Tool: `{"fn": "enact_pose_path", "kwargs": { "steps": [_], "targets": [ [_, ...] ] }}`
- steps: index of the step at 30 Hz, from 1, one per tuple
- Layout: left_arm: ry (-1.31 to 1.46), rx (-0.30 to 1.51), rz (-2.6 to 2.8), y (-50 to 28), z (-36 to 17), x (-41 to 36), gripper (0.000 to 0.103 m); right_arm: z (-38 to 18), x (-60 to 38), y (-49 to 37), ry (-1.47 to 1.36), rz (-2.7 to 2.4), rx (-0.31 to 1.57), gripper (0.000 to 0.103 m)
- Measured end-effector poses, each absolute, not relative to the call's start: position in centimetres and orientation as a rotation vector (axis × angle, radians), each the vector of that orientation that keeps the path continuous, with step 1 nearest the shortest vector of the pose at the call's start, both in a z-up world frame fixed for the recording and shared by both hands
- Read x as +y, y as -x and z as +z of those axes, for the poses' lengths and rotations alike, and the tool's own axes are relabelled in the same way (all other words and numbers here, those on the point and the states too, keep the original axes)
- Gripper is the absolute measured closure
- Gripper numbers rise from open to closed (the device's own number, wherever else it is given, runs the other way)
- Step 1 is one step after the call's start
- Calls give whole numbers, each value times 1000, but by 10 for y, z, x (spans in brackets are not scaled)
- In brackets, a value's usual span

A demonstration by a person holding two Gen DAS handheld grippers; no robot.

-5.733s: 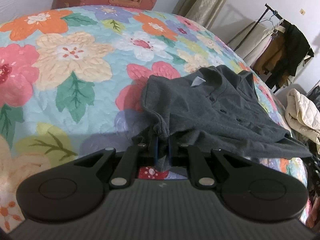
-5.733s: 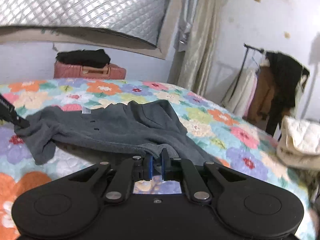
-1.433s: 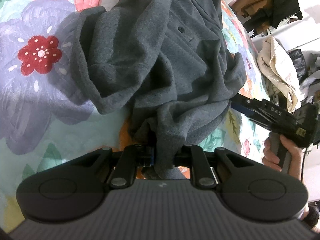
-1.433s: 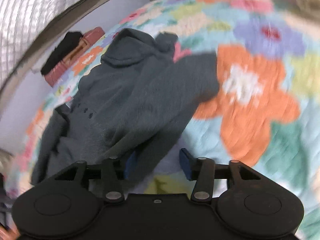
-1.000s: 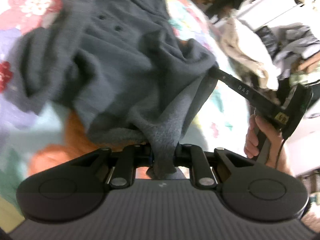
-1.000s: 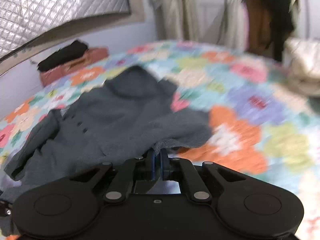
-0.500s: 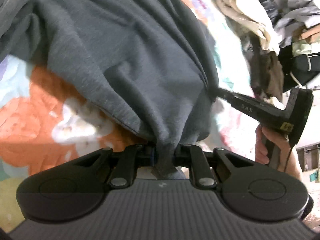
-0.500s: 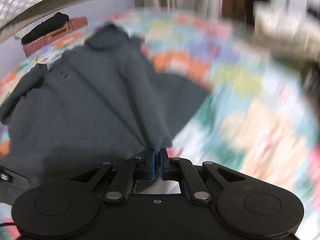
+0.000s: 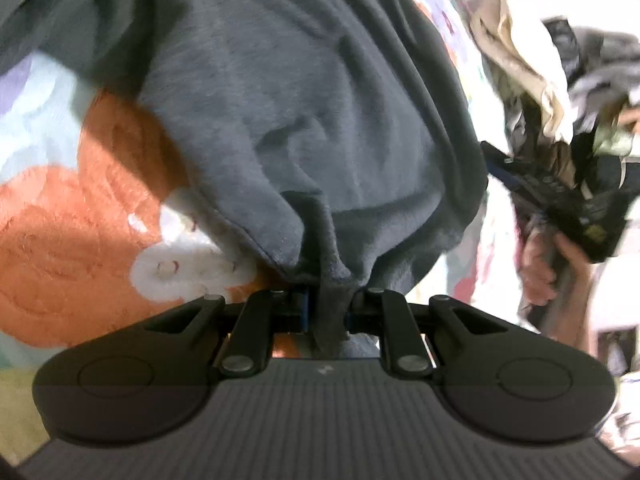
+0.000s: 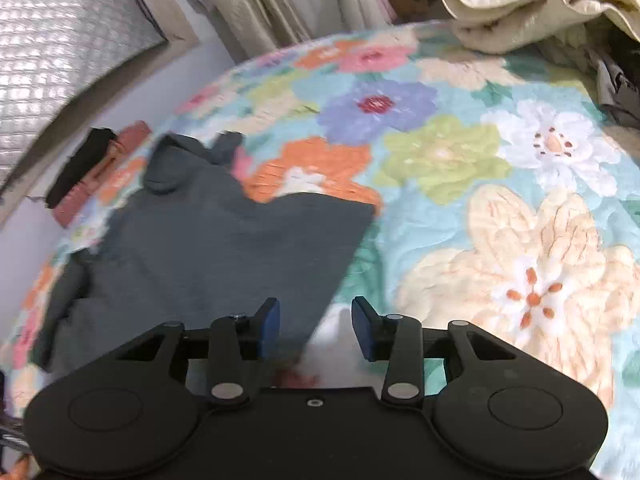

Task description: Fold clothes

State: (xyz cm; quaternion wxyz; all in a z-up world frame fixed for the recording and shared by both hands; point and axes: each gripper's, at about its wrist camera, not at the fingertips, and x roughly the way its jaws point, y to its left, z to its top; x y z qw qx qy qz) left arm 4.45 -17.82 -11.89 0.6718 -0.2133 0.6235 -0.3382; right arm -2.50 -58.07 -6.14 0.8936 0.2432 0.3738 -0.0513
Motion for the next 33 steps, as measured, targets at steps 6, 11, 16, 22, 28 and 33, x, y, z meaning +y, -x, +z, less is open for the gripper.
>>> {"fn": "enact_pose_path", "kwargs": {
  "steps": [6, 11, 16, 22, 28, 33],
  "targets": [
    [438, 1322, -780, -40, -113, -187, 89, -90, -599, -18, -583, -48, 759, 35],
    [401, 1267, -796, -34, -102, -188, 92, -83, -595, -47, -459, -94, 748, 96],
    [498, 1196, -846, -30, -75, -181, 93, -33, -593, -16, -253, -196, 549, 98],
    [550, 1215, -837, -24, -83, -203, 93, -1, -608, -21, -113, -289, 514, 98],
    [306, 1232, -743, 0, -95, -236, 93, -34, -626, -43, -185, -363, 670, 92],
    [366, 1256, -757, -10, -89, -221, 93, -29, -602, -7, -286, -292, 677, 63]
  ]
}}
